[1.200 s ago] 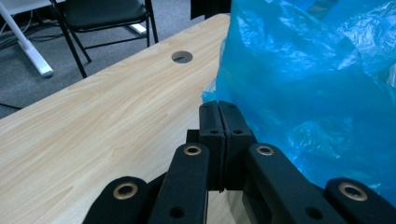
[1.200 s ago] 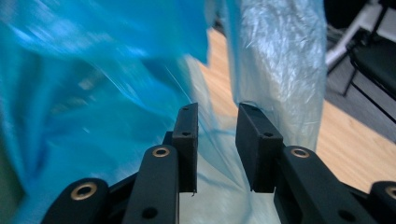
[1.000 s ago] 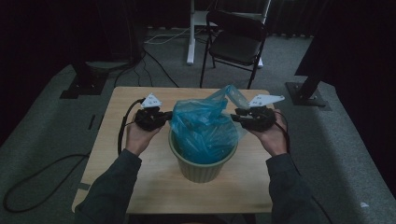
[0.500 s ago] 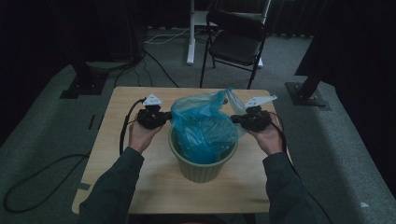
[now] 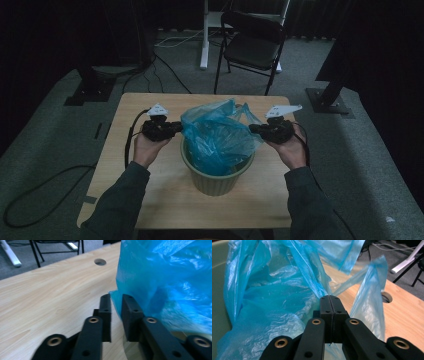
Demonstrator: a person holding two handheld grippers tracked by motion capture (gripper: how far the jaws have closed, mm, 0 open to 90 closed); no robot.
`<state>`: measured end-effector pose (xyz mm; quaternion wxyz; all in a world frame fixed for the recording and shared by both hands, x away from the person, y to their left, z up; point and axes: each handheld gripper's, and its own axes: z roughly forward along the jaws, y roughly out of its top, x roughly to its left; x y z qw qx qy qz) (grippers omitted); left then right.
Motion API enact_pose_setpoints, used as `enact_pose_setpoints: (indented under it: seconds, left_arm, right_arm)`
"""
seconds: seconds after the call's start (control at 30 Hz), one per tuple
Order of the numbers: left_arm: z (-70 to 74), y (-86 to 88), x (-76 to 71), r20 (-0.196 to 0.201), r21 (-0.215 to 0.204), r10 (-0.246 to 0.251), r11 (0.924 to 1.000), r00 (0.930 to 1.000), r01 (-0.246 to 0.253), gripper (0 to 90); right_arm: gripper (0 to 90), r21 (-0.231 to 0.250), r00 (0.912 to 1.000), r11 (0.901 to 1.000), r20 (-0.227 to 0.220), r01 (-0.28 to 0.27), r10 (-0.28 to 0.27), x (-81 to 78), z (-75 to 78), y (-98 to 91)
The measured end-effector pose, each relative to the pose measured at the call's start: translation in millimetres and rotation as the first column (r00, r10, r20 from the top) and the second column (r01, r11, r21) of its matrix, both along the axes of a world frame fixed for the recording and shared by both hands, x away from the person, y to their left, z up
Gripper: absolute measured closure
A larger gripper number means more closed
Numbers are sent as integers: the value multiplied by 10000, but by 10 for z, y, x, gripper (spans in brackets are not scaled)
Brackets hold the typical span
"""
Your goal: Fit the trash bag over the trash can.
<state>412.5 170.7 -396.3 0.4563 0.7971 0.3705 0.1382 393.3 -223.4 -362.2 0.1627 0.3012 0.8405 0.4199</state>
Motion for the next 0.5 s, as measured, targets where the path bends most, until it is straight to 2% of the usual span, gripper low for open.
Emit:
enact_pose_setpoints:
  seconds: [0.27, 0.4, 0.5]
  left_arm:
    - [187, 193, -61, 559, -810, 342, 9963, 9979, -296, 618]
    - [306, 173, -75, 875, -1135, 150, 9935, 9961, -50, 587]
    - [402, 95, -89, 1128, -1136, -34, 9934, 9936, 163, 563]
  right_arm:
    - [898, 75, 9999, 10000, 127, -57, 56, -15, 29, 3]
    - [898, 9, 9998, 9999, 151, -142, 142, -15, 28, 23]
    - [898, 18, 9997, 9999, 189, -162, 162, -14, 36, 29]
